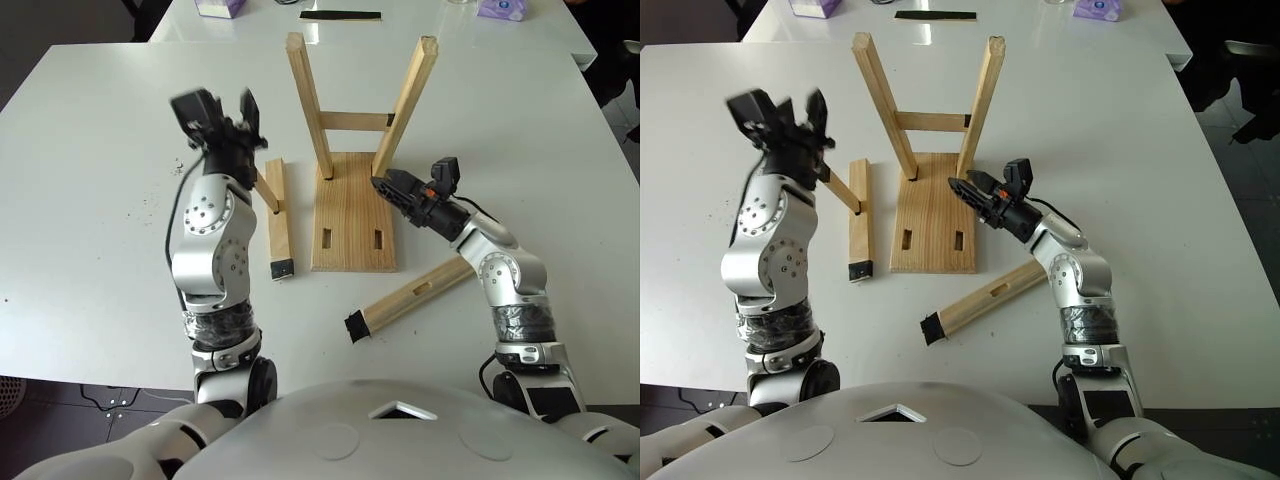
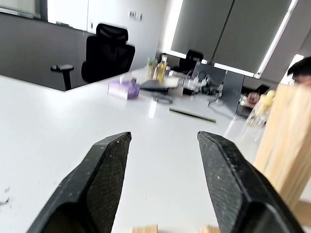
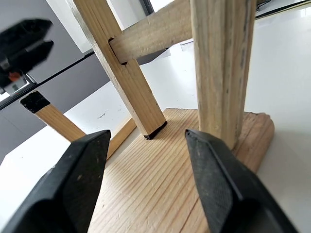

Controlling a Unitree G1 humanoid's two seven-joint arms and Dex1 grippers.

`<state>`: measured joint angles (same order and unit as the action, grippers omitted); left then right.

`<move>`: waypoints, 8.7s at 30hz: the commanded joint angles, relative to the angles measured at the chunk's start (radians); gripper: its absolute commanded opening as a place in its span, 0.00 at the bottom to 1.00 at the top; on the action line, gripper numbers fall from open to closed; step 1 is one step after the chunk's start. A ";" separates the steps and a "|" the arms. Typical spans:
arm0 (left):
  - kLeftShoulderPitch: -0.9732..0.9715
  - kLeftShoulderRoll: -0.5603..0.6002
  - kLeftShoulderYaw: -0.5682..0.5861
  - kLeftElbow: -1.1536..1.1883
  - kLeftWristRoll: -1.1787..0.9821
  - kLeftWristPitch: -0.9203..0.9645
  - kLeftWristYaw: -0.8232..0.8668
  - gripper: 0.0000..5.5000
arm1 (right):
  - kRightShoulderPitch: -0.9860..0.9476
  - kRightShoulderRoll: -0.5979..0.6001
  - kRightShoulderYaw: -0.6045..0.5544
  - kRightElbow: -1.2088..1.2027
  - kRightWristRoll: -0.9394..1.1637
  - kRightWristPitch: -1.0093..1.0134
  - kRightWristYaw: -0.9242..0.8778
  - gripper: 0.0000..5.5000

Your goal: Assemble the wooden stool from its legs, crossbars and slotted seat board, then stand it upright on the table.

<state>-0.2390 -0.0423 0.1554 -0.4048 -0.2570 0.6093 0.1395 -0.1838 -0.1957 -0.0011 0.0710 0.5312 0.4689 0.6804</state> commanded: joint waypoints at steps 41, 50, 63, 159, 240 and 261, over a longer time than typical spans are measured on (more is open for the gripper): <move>0.356 0.025 -0.017 -0.400 -0.095 0.735 -0.091 0.65 | 0.099 -0.007 0.010 -0.023 -0.065 -0.039 -0.034 0.51; 0.333 0.069 -0.087 -0.346 -0.051 0.808 -0.082 0.65 | 0.105 -0.007 0.017 -0.009 -0.084 -0.052 -0.026 0.51; 0.335 0.188 -0.153 -0.266 -0.003 0.767 -0.123 0.42 | 0.142 0.031 0.010 -0.049 -0.075 -0.072 -0.057 0.51; 0.117 0.589 0.010 0.034 -0.782 0.128 -0.915 0.56 | -0.462 -0.224 -0.156 -0.294 0.642 0.441 0.133 0.36; 0.211 0.142 0.165 0.251 -0.446 -0.285 -0.340 0.56 | -0.233 -0.411 0.301 -0.033 -0.172 -0.097 0.511 0.36; 0.177 0.205 0.236 0.345 -0.454 -0.287 -0.344 0.56 | -0.147 -0.418 0.169 -0.134 -0.161 -0.105 0.423 0.70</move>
<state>-0.0570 0.1327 0.3709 -0.0737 -0.7113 0.3016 -0.1988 -0.4018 -0.5468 0.1903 -0.0289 0.3907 0.3541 1.1033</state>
